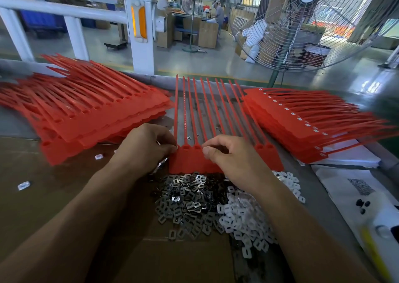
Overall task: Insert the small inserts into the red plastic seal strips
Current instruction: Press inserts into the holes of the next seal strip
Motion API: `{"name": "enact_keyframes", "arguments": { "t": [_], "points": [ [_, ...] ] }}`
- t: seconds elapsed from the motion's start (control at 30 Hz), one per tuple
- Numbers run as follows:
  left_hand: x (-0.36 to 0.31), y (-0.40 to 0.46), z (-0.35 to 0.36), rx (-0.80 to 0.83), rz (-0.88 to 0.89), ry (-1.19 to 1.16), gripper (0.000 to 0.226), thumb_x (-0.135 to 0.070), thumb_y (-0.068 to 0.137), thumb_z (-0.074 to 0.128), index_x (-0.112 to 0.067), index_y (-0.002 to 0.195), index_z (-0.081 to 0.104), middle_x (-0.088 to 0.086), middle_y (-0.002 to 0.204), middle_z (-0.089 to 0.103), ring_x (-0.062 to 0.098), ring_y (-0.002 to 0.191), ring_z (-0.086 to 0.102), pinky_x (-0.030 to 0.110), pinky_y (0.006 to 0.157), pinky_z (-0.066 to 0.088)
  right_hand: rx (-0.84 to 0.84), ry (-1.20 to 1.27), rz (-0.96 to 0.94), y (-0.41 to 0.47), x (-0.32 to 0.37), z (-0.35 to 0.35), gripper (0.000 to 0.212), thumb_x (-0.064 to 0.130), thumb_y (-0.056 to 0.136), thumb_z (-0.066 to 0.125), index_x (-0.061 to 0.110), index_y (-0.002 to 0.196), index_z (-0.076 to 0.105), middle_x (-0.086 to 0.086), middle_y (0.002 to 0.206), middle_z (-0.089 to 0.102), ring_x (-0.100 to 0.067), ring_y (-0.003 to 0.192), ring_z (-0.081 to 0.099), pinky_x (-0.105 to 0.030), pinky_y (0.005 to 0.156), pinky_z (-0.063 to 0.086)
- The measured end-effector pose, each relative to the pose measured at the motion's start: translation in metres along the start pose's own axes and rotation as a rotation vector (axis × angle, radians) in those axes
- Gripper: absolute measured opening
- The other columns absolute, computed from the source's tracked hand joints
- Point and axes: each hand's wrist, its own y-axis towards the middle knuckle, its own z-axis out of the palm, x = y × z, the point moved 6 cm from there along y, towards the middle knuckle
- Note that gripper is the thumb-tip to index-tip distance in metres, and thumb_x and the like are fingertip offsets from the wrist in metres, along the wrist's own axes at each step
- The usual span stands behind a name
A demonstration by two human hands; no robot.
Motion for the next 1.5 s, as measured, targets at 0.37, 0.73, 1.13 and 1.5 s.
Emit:
{"name": "enact_keyframes", "arguments": {
  "t": [0.37, 0.73, 1.13, 1.5],
  "points": [
    [0.007, 0.003, 0.000, -0.009, -0.015, -0.061, 0.018, -0.017, 0.089, 0.074, -0.033, 0.083, 0.078, -0.019, 0.078, 0.073, -0.005, 0.074, 0.066, 0.025, 0.074, 0.053, 0.123, -0.109, -0.089, -0.003, 0.006, 0.006, 0.007, 0.039, 0.095, 0.072, 0.037, 0.101, 0.077, 0.026, 0.102, 0.072, 0.011, 0.098, 0.064, -0.023, 0.088, 0.049],
    [0.004, 0.002, -0.001, -0.044, -0.034, -0.037, 0.010, -0.023, 0.088, 0.077, -0.031, 0.082, 0.074, -0.010, 0.079, 0.072, 0.004, 0.074, 0.067, 0.035, 0.075, 0.058, 0.284, -0.320, -0.195, -0.010, 0.022, 0.021, 0.017, 0.045, 0.086, 0.081, 0.034, 0.098, 0.078, 0.016, 0.099, 0.063, 0.002, 0.091, 0.060, -0.022, 0.082, 0.049],
    [0.004, 0.001, -0.002, -0.107, -0.035, -0.055, 0.007, -0.028, 0.091, 0.073, -0.030, 0.085, 0.073, -0.013, 0.073, 0.071, -0.003, 0.062, 0.066, 0.019, 0.059, 0.053, 0.290, -0.415, -0.271, -0.014, 0.033, 0.029, 0.025, 0.041, 0.094, 0.072, 0.034, 0.119, 0.074, 0.013, 0.110, 0.062, -0.002, 0.103, 0.058, -0.030, 0.095, 0.047],
    [0.000, 0.001, -0.006, -0.162, -0.018, -0.005, 0.006, -0.032, 0.092, 0.070, -0.028, 0.091, 0.075, -0.016, 0.084, 0.071, -0.002, 0.081, 0.063, 0.023, 0.071, 0.048, 0.269, -0.361, -0.283, -0.016, 0.035, 0.031, 0.015, 0.044, 0.092, 0.074, 0.031, 0.099, 0.075, 0.017, 0.099, 0.062, 0.001, 0.093, 0.059, -0.025, 0.085, 0.050]
  ]
}}
